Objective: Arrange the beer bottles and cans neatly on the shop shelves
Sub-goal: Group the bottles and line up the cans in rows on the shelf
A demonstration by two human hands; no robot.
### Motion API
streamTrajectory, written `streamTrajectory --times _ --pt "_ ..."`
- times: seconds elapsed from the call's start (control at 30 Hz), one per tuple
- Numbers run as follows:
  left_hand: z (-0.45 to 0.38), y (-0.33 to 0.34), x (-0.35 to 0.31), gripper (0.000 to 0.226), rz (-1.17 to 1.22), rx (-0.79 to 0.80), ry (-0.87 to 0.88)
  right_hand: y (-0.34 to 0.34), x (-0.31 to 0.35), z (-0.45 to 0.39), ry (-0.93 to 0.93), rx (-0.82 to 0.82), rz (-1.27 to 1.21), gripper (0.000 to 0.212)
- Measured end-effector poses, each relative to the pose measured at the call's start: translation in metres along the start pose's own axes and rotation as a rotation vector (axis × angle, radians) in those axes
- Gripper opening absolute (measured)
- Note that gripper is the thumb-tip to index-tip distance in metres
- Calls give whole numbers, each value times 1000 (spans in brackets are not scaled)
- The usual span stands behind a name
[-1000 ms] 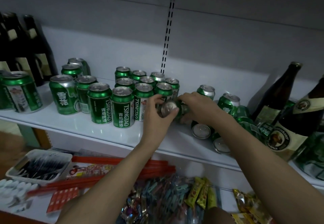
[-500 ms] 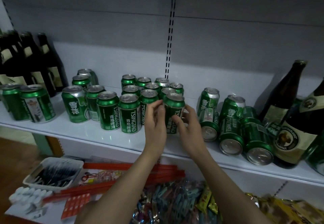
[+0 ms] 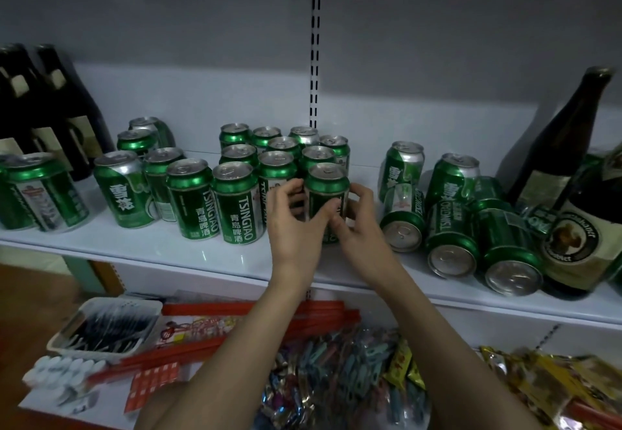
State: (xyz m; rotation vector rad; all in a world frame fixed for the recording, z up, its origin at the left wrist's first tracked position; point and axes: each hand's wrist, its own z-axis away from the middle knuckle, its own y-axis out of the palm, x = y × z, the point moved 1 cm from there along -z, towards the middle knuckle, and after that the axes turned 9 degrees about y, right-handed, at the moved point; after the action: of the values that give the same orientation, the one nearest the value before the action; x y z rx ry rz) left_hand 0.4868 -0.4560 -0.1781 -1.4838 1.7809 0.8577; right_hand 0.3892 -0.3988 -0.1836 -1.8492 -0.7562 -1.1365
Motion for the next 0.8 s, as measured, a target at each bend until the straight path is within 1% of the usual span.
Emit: streamTrajectory --times 0.1,0.17,0.23,0.37,0.47,0.53,0.63,0.7,0.8 --pt "-1 -1 3 53 -110 -49 68 2 -4 -5 -35 -57 84 61" --pt "0 -1 4 53 -160 -61 91 2 -4 -6 -34 -96 122 68" --pt "0 0 3 51 -170 -83 127 2 -4 -5 -16 -117 122 69" --pt "2 -1 2 43 -172 -110 180 1 -5 -5 30 -136 151 66" --pt "1 -4 3 39 -106 -101 144 1 -5 -5 59 -143 165 60" --pt "0 -5 5 41 -29 -39 65 0 -3 -4 64 -170 168 55" --pt "-1 1 6 51 47 163 -26 -2 -2 -1 83 -259 135 45" --pt "-1 4 7 55 33 274 -26 -2 -3 1 78 -302 104 38" --pt "-1 6 6 58 -64 394 23 -2 -1 2 54 -341 88 36"
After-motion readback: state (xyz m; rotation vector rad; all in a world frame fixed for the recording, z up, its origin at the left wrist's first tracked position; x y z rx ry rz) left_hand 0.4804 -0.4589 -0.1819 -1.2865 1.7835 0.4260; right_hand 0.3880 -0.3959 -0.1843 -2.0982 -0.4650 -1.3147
